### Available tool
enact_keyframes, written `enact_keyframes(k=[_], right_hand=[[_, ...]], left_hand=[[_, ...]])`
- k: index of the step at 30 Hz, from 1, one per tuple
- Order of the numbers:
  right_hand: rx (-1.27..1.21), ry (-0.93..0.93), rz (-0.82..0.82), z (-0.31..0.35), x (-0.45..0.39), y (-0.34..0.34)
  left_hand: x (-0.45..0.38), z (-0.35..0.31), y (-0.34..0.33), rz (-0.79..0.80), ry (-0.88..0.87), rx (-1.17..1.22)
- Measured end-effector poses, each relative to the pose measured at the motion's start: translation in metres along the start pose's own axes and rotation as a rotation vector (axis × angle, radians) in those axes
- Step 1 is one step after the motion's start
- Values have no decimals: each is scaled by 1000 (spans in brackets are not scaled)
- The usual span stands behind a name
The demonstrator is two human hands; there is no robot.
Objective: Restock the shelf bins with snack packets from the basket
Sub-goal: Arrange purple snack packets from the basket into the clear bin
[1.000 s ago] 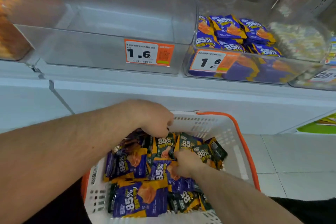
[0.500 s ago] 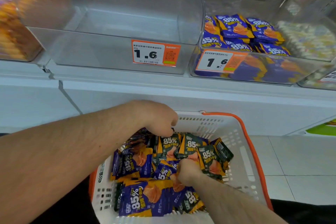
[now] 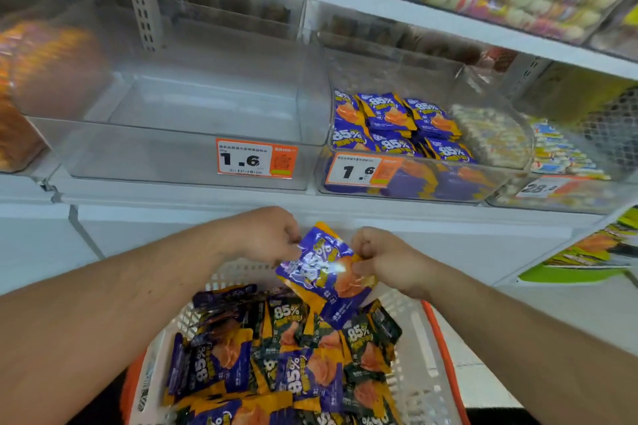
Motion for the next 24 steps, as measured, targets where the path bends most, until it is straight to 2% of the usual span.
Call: enact_keyframes(k=[2,4,7,10,17,19,20,22,24], right_hand=[[-4,74,-36,14,11,2],[39,217,-125,20,18,0],[397,542,-328,24,26,-5],[573,771,-428,34,35,-20],[725,793,-596,45,32,-30],[726,855,-627,54,33,-24],[712,914,-660,62,33,-17],[618,1005,-788,85,32,11],[451,938,-900,113,28,45]], left_hand=[[3,-5,7,-97,-10,163],[5,-8,16,-189,-46,208],[7,-13,26,-301,-90,227],[9,-21,30,-364,-123,289],[13,-32,37,-401,-135,491],[12,-37,39,-448,-148,557],[12,-40,41,-529,-151,574],[12,-43,47,-839,-184,529],[12,-42,51,-1131,-225,199]])
Point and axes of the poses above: each hand's wrist, its own x-axis away from the middle knuckle, its own y-axis out of the back of the hand, z = x × y, the point moved 1 cm from there along -x, towards the middle knuckle, and after that the axes turned 15 degrees about -x, right-handed, at the moved point
